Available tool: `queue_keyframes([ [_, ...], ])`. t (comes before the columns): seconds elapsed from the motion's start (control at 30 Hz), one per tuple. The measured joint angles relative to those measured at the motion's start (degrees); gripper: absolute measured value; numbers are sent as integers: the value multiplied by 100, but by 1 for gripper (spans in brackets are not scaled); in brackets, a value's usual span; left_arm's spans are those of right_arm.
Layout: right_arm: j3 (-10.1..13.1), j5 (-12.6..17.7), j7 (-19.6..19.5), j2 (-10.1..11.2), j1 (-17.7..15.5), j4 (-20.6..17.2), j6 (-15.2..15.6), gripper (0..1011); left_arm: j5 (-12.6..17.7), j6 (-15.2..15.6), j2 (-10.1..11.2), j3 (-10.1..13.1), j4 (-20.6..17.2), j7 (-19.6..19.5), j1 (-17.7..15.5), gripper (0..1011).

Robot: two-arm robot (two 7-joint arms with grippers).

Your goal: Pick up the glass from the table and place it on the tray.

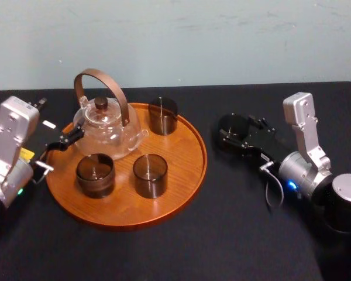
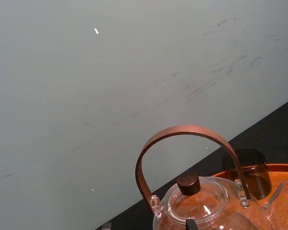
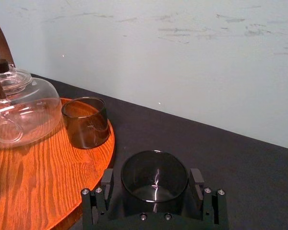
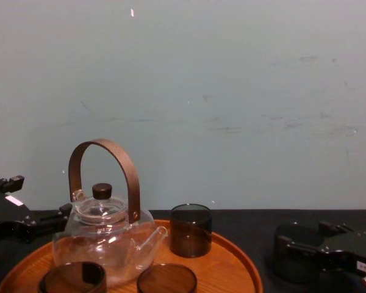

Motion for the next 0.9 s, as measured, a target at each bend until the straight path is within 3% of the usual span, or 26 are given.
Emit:
queue_keyframes([
  [0.47,-83,-55,50,-133,320,467,5,1002,0,0,0,-1,0,0,0,1001],
  [0.9,-95,-77,32,-152,358,535,63,1002,0,0,0,0,0,0,0,1001],
])
